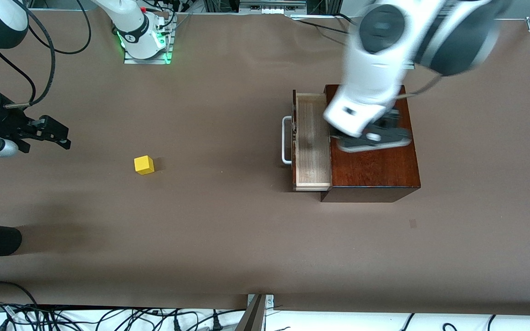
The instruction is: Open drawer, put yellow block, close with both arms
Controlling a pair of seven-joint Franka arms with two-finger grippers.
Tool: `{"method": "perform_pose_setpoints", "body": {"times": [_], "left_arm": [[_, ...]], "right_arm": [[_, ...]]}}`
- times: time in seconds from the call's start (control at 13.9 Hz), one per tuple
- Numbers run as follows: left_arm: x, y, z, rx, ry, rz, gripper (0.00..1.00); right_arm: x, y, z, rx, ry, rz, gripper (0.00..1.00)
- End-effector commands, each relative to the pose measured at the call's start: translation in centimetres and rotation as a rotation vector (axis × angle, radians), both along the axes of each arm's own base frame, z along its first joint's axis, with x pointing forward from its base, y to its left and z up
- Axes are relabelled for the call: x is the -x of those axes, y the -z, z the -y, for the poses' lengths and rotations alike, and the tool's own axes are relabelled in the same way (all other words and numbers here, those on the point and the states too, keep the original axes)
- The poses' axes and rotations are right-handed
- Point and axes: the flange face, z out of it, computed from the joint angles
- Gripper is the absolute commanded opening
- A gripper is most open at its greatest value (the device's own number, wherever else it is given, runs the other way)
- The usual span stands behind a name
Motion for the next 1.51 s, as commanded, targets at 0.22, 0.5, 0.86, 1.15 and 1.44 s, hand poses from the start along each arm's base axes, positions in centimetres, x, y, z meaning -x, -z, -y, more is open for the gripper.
{"method": "perform_pose_setpoints", "body": {"times": [0.22,0.5,0.86,1.15,1.44], "left_arm": [[-0.4,-4.6,-13.5,0.091,0.121,-0.127,1.0],[0.5,-6.7,-22.8,0.11,0.209,-0.139,1.0],[3.3,-5.0,-25.2,0.137,0.181,0.004,1.0],[4.0,-3.8,-25.2,0.137,0.161,-0.019,1.0],[3.8,-4.3,-24.5,0.132,0.175,-0.012,1.0]], "right_arm": [[-0.5,2.6,-0.6,0.02,-0.077,-0.05,1.0],[-0.7,6.6,-2.8,0.03,-0.113,-0.172,1.0],[-1.6,13.5,-5.7,0.044,-0.147,-0.246,1.0],[-0.4,20.8,-6.8,0.035,-0.16,-0.19,1.0],[2.0,28.1,-6.3,0.033,-0.152,-0.147,1.0]]}}
